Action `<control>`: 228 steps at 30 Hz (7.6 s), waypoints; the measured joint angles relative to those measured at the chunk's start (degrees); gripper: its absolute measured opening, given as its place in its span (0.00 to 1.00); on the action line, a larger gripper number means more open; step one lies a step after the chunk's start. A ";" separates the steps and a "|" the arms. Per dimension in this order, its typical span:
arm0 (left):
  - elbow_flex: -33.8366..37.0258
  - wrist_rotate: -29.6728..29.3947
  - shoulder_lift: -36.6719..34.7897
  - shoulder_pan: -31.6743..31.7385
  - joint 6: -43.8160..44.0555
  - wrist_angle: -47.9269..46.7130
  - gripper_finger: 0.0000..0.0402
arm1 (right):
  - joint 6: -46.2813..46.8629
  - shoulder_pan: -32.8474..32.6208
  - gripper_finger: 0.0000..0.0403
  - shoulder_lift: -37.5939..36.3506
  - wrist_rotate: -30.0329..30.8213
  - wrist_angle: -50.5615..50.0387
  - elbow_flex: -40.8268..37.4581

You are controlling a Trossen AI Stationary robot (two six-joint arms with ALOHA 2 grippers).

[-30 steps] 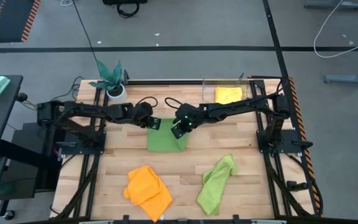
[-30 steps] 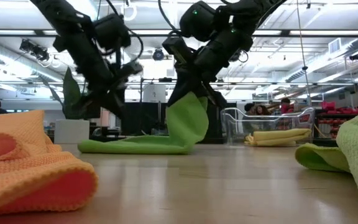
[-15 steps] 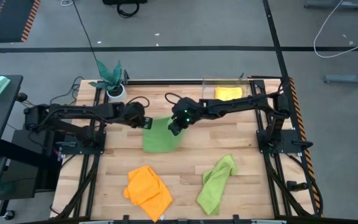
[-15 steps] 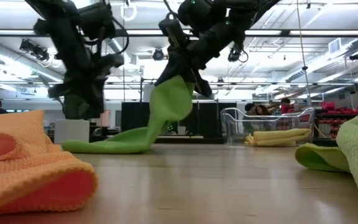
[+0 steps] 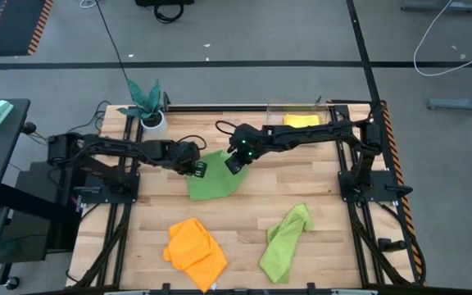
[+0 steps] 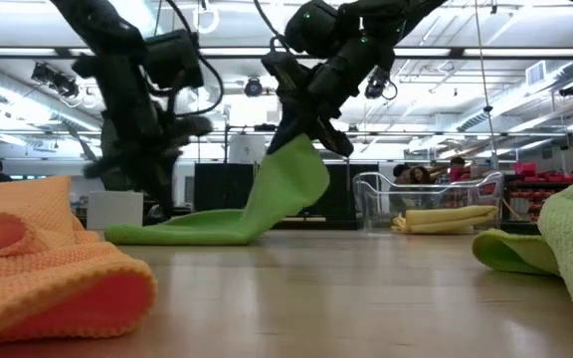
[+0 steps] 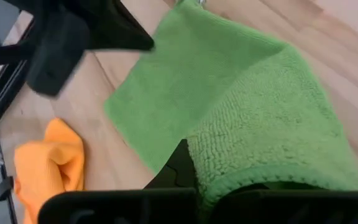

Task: Fold microfiber towels
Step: Fold the green towel

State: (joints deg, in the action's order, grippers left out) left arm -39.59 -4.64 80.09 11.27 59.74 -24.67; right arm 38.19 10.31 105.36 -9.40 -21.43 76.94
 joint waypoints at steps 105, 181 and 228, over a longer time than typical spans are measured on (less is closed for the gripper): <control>-4.02 -1.49 4.26 -4.28 -0.78 -3.21 0.06 | -3.60 -4.52 0.28 15.02 -2.94 -3.63 13.88; -4.05 2.47 11.82 -25.81 1.12 5.33 0.03 | -2.44 -2.63 0.39 15.02 -4.47 -3.18 13.88; -9.23 0.35 22.03 -20.60 -3.38 23.87 0.03 | -2.24 -3.84 0.39 12.96 -10.60 -13.25 13.93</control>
State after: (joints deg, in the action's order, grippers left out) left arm -48.82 -4.29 102.13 -9.34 56.36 -0.80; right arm 35.95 6.46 118.31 -20.01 -34.68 90.87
